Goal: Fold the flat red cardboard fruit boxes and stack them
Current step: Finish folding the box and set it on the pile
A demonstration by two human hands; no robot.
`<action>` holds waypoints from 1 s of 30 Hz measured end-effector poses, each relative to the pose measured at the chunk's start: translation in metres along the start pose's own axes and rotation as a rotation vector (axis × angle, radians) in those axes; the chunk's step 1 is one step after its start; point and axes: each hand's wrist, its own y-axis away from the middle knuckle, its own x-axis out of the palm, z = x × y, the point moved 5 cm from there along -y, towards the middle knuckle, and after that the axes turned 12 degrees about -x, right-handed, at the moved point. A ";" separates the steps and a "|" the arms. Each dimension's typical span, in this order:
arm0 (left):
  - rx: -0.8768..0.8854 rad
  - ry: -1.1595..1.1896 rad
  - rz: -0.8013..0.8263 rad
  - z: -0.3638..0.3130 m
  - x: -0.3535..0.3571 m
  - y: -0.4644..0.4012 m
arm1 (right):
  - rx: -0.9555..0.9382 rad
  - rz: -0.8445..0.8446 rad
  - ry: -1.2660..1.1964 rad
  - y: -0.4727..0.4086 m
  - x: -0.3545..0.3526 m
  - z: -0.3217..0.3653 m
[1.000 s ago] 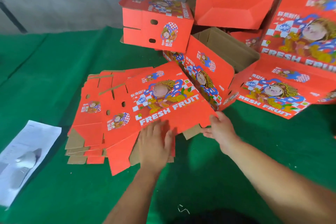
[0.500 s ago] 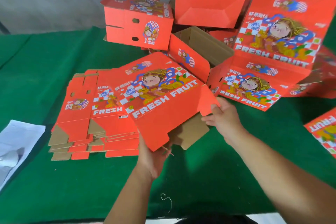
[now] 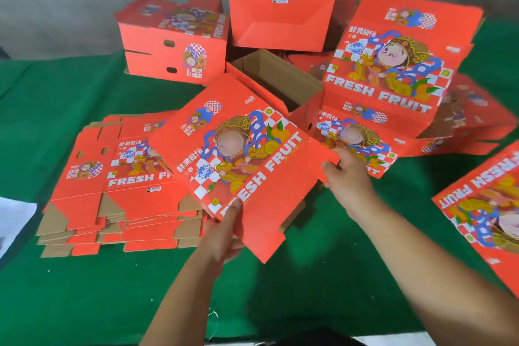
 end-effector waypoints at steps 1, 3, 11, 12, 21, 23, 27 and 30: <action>-0.044 -0.073 0.042 0.005 0.002 0.003 | 0.011 -0.021 -0.060 -0.003 -0.007 -0.001; -0.103 -0.230 0.147 0.015 0.011 0.011 | 0.053 -0.062 -0.179 -0.009 -0.020 -0.001; 0.140 -0.501 0.046 0.001 0.087 0.022 | -0.113 -0.232 -0.438 -0.021 -0.039 0.010; 0.213 -0.449 0.020 -0.007 0.089 0.024 | -0.173 -0.247 -0.409 -0.024 -0.044 0.015; 1.015 -0.154 -0.583 -0.110 0.057 0.089 | -0.451 -0.052 -0.161 -0.053 -0.107 0.078; 1.027 -0.134 -0.472 -0.129 0.068 0.097 | -0.555 0.071 -0.106 -0.052 -0.113 0.106; 1.085 -0.366 -0.460 -0.145 0.083 0.113 | -0.695 0.321 -0.136 -0.044 -0.113 0.156; 1.160 -0.515 -0.571 -0.146 0.086 0.128 | -0.751 0.468 -0.087 -0.038 -0.110 0.177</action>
